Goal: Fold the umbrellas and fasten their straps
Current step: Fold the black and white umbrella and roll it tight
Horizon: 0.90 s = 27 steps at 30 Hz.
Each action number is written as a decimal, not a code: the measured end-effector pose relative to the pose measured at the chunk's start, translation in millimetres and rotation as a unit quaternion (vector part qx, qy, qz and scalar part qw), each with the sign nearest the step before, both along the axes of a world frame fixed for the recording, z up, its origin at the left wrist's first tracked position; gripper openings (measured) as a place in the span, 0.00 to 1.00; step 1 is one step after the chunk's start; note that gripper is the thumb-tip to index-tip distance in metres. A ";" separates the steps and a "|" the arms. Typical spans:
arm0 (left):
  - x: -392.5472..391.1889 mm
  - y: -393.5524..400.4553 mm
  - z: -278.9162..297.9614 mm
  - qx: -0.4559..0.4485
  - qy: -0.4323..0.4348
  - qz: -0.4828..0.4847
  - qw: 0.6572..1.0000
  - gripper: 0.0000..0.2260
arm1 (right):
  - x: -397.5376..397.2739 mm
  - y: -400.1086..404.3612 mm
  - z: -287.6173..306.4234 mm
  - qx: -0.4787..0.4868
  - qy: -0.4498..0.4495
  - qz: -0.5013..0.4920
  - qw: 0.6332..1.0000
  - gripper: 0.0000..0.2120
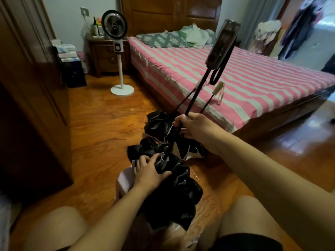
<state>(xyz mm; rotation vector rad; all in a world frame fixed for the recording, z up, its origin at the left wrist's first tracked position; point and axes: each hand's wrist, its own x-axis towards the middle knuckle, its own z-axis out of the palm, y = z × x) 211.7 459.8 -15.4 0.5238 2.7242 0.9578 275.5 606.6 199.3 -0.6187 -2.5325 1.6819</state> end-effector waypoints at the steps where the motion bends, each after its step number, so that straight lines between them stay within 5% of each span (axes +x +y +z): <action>1: -3.3 4.2 -3.6 -0.023 0.049 -0.009 0.998 0.30 | 4.4 3.8 2.8 -0.005 -0.007 0.005 1.000 0.15; 5: -12.7 21.0 -16.0 -0.026 0.114 -0.048 0.992 0.17 | 27.4 40.1 26.5 0.008 0.052 -0.039 0.998 0.24; 7: -14.7 27.4 -20.7 -0.002 0.097 -0.071 0.993 0.14 | 37.2 62.7 46.8 -0.007 0.162 -0.132 0.978 0.35; 10: -7.8 35.5 -20.2 0.055 0.020 -0.084 0.995 0.07 | 37.0 93.8 75.5 0.031 0.302 -0.190 0.933 0.33; 12: -3.3 40.1 -21.9 0.051 -0.006 -0.089 0.995 0.08 | 32.2 113.2 86.3 0.069 0.314 -0.222 0.921 0.34; 16: -9.0 48.0 -23.3 0.036 -0.013 -0.114 0.993 0.13 | 29.0 148.5 84.1 0.123 0.283 -0.273 0.911 0.11; 20: -35.6 46.8 0.9 0.059 -0.039 -0.178 0.981 0.18 | 32.0 183.4 69.9 0.173 0.285 -0.345 0.877 0.11; 27: -66.6 12.0 25.5 -0.048 0.048 -0.171 0.983 0.12 | 18.7 211.8 17.3 0.091 0.290 -0.390 0.869 0.11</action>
